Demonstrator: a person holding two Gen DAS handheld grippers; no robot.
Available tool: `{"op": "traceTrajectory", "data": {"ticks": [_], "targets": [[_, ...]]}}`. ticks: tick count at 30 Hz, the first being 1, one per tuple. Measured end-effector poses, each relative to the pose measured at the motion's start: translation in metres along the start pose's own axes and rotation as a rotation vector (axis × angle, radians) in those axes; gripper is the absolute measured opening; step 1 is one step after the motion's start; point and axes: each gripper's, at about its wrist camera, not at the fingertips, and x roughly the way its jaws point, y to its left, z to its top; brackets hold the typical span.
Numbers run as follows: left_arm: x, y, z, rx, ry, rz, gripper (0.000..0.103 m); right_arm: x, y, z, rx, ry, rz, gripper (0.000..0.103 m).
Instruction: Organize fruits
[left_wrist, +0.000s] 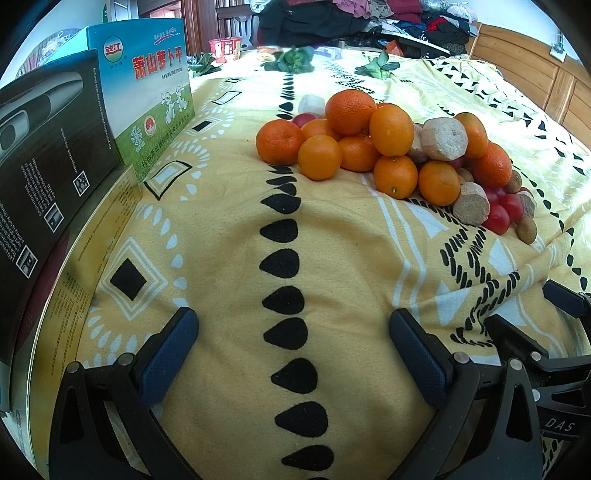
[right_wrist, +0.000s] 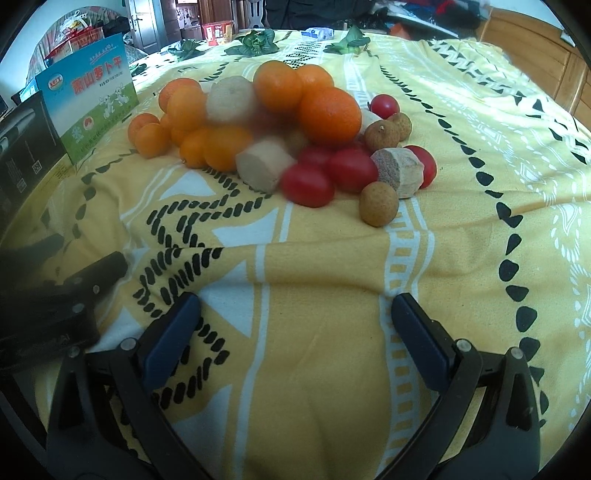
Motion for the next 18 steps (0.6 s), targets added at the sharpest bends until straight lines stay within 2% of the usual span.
{"op": "traceTrajectory", "data": {"ticks": [18], "targets": [[-0.0001, 0.0001, 0.0000, 0.000, 0.000, 0.000, 0.103, 0.0001, 0.0010, -0.0001, 0.001, 0.000, -0.002, 0.103]]}}
